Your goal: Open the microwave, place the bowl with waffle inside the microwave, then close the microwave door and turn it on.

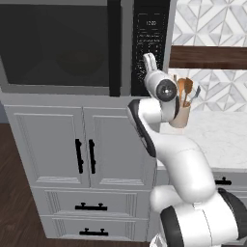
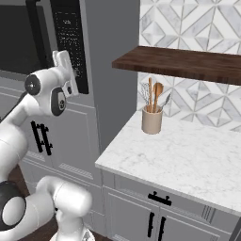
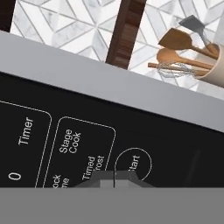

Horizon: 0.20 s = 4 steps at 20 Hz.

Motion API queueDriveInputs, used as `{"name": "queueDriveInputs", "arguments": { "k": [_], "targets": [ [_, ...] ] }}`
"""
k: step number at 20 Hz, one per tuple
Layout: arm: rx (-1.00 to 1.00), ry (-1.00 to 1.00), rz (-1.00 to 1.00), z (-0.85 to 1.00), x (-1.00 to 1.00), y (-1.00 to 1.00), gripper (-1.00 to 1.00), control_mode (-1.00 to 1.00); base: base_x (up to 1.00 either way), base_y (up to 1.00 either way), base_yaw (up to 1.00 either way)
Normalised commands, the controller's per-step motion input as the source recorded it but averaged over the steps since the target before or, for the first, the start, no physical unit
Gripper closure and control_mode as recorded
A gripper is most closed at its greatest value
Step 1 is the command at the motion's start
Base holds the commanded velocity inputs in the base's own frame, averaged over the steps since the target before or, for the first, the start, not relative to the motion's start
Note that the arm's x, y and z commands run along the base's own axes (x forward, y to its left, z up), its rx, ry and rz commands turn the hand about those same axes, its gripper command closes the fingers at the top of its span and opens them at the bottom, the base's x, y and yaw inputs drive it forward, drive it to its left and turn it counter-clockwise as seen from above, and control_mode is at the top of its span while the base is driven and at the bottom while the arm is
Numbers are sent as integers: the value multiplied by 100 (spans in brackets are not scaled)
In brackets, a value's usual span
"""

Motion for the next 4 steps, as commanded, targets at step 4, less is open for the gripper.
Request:
{"name": "queueDriveInputs", "arguments": {
  "k": [4],
  "targets": [
    [0,-8,11,-99,100,-63,100,-100,0,0,0]
  ]
}}
